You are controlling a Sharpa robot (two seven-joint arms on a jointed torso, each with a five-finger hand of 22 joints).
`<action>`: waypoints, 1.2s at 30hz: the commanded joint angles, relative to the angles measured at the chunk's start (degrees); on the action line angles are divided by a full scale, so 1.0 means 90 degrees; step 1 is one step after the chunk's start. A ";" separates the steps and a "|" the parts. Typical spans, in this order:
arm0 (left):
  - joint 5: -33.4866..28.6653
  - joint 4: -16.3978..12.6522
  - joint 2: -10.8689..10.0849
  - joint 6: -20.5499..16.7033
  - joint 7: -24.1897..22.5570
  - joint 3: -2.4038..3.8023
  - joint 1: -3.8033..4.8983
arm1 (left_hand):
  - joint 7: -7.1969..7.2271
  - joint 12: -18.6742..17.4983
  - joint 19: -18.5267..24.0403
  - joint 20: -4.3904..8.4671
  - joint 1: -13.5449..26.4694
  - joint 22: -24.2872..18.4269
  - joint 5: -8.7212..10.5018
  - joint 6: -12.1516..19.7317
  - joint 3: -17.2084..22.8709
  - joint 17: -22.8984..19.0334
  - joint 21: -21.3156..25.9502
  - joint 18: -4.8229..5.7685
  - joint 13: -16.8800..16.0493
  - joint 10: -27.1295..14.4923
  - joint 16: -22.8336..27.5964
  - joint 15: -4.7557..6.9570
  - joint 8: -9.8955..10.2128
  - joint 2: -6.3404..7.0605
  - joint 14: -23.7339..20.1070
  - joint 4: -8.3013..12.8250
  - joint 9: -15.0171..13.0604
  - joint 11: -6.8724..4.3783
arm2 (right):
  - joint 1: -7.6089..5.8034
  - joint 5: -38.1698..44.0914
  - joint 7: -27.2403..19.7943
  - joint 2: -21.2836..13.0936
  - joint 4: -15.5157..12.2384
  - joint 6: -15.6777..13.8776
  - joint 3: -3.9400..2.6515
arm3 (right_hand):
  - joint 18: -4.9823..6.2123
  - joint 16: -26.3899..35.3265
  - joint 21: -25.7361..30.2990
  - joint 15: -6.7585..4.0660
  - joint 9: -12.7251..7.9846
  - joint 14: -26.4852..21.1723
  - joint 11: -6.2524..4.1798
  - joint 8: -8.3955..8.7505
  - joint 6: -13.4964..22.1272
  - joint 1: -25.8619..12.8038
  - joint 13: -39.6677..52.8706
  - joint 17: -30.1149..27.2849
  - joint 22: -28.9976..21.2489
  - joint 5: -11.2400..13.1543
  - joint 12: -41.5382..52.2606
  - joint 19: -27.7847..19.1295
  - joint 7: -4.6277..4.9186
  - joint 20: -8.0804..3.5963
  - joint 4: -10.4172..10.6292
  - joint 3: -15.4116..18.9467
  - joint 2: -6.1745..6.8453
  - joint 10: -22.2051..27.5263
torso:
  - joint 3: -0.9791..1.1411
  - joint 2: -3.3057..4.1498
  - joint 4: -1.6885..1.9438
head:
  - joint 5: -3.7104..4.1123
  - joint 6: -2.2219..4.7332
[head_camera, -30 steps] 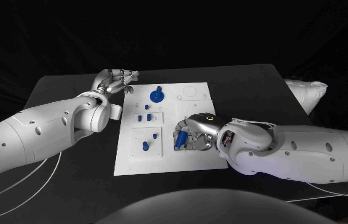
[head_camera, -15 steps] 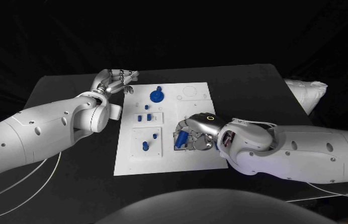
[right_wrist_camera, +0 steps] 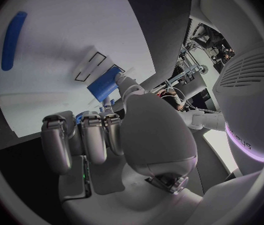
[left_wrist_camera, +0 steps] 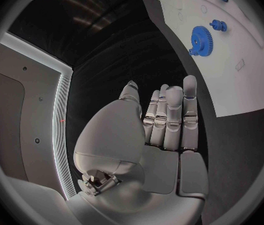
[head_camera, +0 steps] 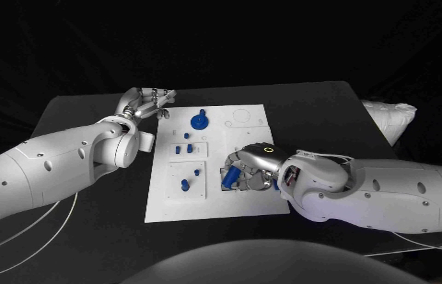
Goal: Assemble the parts on the task board
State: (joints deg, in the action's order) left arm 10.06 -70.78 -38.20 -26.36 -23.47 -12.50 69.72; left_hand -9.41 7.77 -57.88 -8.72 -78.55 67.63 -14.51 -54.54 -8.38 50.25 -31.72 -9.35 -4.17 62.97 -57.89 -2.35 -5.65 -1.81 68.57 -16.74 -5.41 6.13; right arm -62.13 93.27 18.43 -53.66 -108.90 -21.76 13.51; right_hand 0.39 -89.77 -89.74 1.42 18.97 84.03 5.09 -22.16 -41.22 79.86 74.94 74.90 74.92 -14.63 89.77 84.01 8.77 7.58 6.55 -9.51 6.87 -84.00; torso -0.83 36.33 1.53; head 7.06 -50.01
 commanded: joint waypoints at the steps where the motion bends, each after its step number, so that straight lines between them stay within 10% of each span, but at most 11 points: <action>1: 0.0021 -0.0003 0.0006 0.0073 -0.0035 0.0004 0.0003 | 0.0010 0.0031 -0.0028 -0.0005 -0.0007 -0.0008 -0.0029 0.0033 -0.0026 -0.0007 0.0021 -0.0063 0.0000 -0.0057 0.0024 -0.0008 -0.0040 -0.0034 -0.0044 0.0002 -0.0011 -0.0001 | 0.0006 0.0247 -0.0042 -0.0008 -0.0013 0.0161 0.0002 | -0.0043 -0.0026 -0.0029 -0.0010 -0.0015 0.0664 -0.0015 0.0049 -0.0034 0.0038 0.1674 0.1677 0.1675 -0.0043 0.0025 0.0666 -0.0018 0.0015 -0.0063 -0.0035 -0.0071 -0.0666 | 0.0001 0.0001 -0.0003 | 0.0002 0.0001; 9: 0.0021 0.0005 0.0011 0.0079 -0.0036 0.0004 0.0001 | 0.0010 0.0031 -0.0028 -0.0005 -0.0007 -0.0008 -0.0029 0.0033 -0.0026 -0.0007 0.0021 -0.0063 0.0000 -0.0057 0.0024 -0.0008 -0.0040 -0.0034 -0.0044 0.0002 -0.0011 -0.0001 | 0.0006 0.0380 -0.0058 -0.0022 -0.0019 0.0254 0.0002 | -0.0043 -0.0026 -0.0029 -0.0177 -0.0166 0.0664 -0.0186 0.0411 -0.0033 0.0256 0.1674 0.1677 0.1675 -0.0381 0.0025 0.0666 -0.0187 -0.0128 -0.0341 -0.0302 -0.0154 -0.0666 | 0.0000 0.0002 -0.0001 | 0.0005 0.0001; 21: 0.0021 0.0007 0.0011 0.0080 -0.0036 0.0004 0.0001 | 0.0010 0.0031 -0.0028 -0.0005 -0.0007 -0.0008 -0.0029 0.0033 -0.0026 -0.0007 0.0021 -0.0063 0.0000 -0.0057 0.0024 -0.0008 -0.0040 -0.0034 -0.0044 0.0002 -0.0011 -0.0001 | 0.0006 0.0529 -0.0007 -0.0017 -0.0026 0.0295 0.0002 | -0.0043 -0.0026 -0.0029 -0.0383 -0.0429 0.0664 -0.0414 0.0845 -0.1189 0.0451 0.1674 0.1677 0.1675 -0.0976 0.0025 0.0666 -0.0418 -0.0361 -0.0896 -0.1282 -0.0386 -0.0666 | -0.0002 0.0004 0.0003 | 0.0020 0.0001; 36: 0.0021 0.0008 0.0018 0.0085 -0.0038 0.0004 0.0000 | 0.0009 0.0034 -0.0031 -0.0005 -0.0009 -0.0006 -0.0029 0.0034 -0.0033 -0.0011 0.0025 -0.0063 0.0001 -0.0061 0.0028 -0.0008 -0.0042 -0.0038 -0.0048 0.0001 -0.0011 0.0000 | 0.0006 0.0723 0.0120 0.0037 -0.0011 0.0290 0.0002 | -0.0043 -0.0026 -0.0029 -0.0436 -0.0514 0.0664 -0.0541 0.1097 -0.1770 0.0262 0.1674 0.1677 0.1675 -0.0967 0.0025 0.0666 -0.0511 -0.0406 -0.1179 -0.1948 -0.0458 -0.0666 | -0.0003 -0.0002 0.0000 | 0.0020 0.0001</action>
State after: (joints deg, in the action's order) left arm 10.06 -70.64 -38.15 -26.37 -23.44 -12.50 69.71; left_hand -9.40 7.77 -57.88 -8.72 -78.55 67.63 -14.51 -54.54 -8.37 50.20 -31.73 -9.34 -4.17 62.97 -57.89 -2.36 -5.65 -1.81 68.57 -16.74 -5.44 6.13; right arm -62.33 98.23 18.52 -53.33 -109.19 -21.10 13.27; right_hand 0.39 -89.77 -89.74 -2.19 14.39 83.95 0.56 -12.60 -56.71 82.76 74.94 74.94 74.90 -23.69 89.78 84.11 4.15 4.40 -4.07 -26.63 2.57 -84.00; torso -0.86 36.35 1.55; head 7.24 -50.01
